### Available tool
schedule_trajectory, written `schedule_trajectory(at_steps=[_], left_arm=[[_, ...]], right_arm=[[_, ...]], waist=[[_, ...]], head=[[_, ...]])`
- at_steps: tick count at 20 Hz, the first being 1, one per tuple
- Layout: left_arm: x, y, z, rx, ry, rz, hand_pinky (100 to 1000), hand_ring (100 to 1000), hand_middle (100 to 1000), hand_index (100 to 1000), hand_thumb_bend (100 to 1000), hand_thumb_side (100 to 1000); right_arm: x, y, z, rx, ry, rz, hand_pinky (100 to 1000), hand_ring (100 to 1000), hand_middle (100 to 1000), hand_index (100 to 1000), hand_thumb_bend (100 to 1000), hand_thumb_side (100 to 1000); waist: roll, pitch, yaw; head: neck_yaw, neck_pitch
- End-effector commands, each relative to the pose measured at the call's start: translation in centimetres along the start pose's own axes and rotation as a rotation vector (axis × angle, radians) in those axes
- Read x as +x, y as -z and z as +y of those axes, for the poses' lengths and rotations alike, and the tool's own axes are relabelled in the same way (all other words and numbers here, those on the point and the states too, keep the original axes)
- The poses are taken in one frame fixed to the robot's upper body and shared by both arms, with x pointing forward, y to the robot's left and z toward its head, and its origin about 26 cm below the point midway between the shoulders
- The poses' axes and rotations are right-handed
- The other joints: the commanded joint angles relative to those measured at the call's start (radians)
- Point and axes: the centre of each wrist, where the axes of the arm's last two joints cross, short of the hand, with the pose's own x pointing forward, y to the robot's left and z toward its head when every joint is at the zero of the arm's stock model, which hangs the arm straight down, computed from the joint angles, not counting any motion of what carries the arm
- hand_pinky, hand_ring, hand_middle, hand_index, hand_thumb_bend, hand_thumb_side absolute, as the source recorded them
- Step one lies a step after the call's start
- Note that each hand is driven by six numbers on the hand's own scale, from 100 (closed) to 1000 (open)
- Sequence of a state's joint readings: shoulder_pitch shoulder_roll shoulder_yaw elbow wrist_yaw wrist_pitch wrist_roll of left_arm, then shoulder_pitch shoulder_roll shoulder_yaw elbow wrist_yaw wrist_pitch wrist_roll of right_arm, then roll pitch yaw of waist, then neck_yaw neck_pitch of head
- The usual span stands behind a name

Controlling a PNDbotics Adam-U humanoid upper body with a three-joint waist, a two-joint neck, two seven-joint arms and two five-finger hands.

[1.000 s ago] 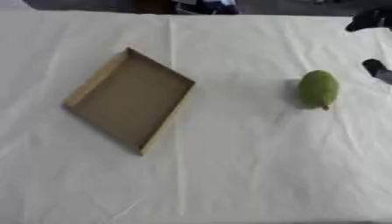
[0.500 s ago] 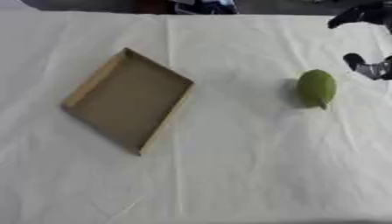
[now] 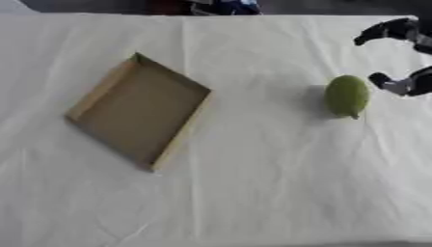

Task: Pick up objects on the table and place them in the box.

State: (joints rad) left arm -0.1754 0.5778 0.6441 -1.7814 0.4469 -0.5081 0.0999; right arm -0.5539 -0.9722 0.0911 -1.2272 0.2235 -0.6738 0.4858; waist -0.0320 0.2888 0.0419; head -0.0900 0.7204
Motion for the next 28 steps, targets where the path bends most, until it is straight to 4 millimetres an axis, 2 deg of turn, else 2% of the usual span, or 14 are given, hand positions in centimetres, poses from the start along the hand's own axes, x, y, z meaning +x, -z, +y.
schedule_trajectory(at_steps=[1,6,10,28], left_arm=[[0.4,0.8,0.0,-0.014,-0.001,-0.023,857,868,707,840,100,590],[0.4,0.7,0.0,-0.012,-0.002,-0.017,858,869,707,839,100,591],[0.4,0.7,-0.1,-0.010,-0.006,-0.012,859,869,707,839,100,591],[0.2,0.4,-0.3,-0.003,-0.026,0.008,864,872,708,836,100,592]], right_arm=[[-0.7,-0.8,-0.4,0.257,-0.093,-0.170,912,944,799,907,261,100],[-1.3,-0.9,0.3,0.277,0.004,-0.141,922,949,825,932,285,100],[-1.3,-0.6,0.5,0.275,0.035,-0.125,917,945,823,941,266,100],[-2.8,0.6,3.2,0.325,0.025,-0.032,904,941,829,960,294,100]], waist=[[0.004,-0.016,0.000],[0.005,-0.017,0.000],[0.004,-0.017,-0.001],[0.005,-0.007,0.011]], head=[[-0.003,-0.005],[-0.004,-0.008],[-0.004,-0.011],[-0.011,-0.016]])
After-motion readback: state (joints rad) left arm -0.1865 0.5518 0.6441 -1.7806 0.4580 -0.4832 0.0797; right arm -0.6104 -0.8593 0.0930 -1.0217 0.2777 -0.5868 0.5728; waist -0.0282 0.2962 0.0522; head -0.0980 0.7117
